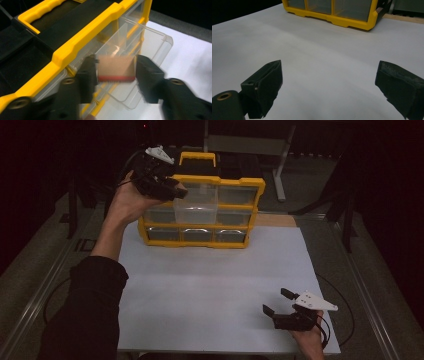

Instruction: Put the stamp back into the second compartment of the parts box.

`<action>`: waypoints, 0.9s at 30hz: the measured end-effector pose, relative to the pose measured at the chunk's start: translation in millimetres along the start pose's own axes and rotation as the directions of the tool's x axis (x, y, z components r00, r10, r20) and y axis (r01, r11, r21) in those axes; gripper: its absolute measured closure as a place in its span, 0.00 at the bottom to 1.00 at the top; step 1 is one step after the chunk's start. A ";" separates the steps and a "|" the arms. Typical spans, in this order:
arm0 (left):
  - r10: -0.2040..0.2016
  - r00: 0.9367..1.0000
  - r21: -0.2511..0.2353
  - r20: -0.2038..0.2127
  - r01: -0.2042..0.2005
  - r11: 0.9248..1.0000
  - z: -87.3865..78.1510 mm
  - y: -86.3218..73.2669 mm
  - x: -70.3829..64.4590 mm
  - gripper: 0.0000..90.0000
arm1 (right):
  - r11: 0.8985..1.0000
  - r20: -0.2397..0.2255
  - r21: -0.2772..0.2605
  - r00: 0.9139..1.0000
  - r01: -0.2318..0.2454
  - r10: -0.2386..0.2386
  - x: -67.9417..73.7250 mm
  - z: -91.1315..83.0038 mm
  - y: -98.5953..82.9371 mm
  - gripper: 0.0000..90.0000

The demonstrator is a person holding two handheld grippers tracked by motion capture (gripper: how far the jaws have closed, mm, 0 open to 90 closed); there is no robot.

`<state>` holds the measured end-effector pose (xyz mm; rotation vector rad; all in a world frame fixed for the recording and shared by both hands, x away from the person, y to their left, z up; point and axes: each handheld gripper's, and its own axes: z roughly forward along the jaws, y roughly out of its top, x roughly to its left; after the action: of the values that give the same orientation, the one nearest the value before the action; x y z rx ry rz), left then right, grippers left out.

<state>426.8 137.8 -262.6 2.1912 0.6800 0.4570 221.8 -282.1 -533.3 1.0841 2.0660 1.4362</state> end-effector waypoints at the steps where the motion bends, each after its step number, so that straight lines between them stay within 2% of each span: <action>1: -0.011 1.000 -0.015 0.004 0.011 1.000 -0.7 -1.2 -0.1 0.47 | 1.000 0.001 0.000 1.000 0.002 -0.002 0.1 0.1 -0.1 0.08; 2: -0.019 1.000 -0.021 -0.014 0.019 1.000 -1.8 -1.9 0.0 0.37 | 1.000 0.001 0.004 1.000 0.005 -0.005 0.4 0.1 -0.1 0.08; 4: -0.031 0.999 -0.039 -0.023 0.030 0.999 -4.8 -4.6 0.6 0.25 | 1.000 0.002 0.003 1.000 0.013 -0.013 0.5 0.7 -0.3 0.08; 5: -0.030 0.998 -0.038 -0.046 0.028 0.999 -6.5 -5.9 0.7 0.19 | 1.000 0.001 0.006 1.000 0.009 -0.009 0.6 0.6 -0.1 0.08; 7: -0.046 0.998 -0.041 -0.043 0.044 0.998 -9.6 -9.6 2.1 0.16 | 1.000 0.002 0.007 1.000 0.009 -0.009 0.9 0.8 -0.1 0.08; 9: -0.057 0.996 -0.048 -0.063 0.054 0.997 -12.0 -14.0 2.2 0.10 | 1.000 0.004 0.005 1.000 0.015 -0.015 1.1 1.0 -0.1 0.08; 14: -0.077 0.994 -0.057 -0.073 0.073 0.996 -17.1 -26.1 3.3 0.04 | 1.000 0.002 0.005 1.000 0.006 -0.006 2.2 1.2 0.0 0.08; 16: -0.080 0.993 -0.047 -0.090 0.076 0.996 -19.6 -36.7 2.4 0.00 | 1.000 0.001 0.006 1.000 0.008 -0.008 2.5 1.5 0.0 0.08; 19: -0.087 0.991 -0.064 -0.103 0.081 0.995 -22.8 -50.5 -0.2 0.00 | 1.000 0.003 0.006 1.000 0.016 -0.016 2.6 2.0 -0.3 0.08; 20: -0.087 0.991 -0.064 -0.103 0.081 0.995 -22.8 -50.5 -0.2 0.00 | 1.000 0.003 0.006 1.000 0.016 -0.016 2.6 2.0 -0.3 0.08; 21: -0.090 0.991 -0.084 -0.099 0.082 0.993 -23.5 -63.1 -3.8 0.00 | 1.000 0.003 0.005 1.000 0.018 -0.018 2.5 2.2 -0.4 0.08; 24: -0.061 0.990 -0.066 -0.124 0.053 0.996 -21.0 -82.4 -11.4 0.00 | 0.999 -0.004 0.011 1.000 0.030 -0.030 2.5 1.9 -0.4 0.08; 27: -0.063 0.989 -0.072 -0.135 0.054 0.996 -17.8 -103.6 -18.8 0.00 | 0.999 -0.004 0.011 0.999 0.032 -0.032 3.2 2.7 -0.4 0.08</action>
<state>369.4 193.9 -333.0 2.0843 0.7890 0.5963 221.5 -278.1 -534.4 1.0490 2.0867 1.4142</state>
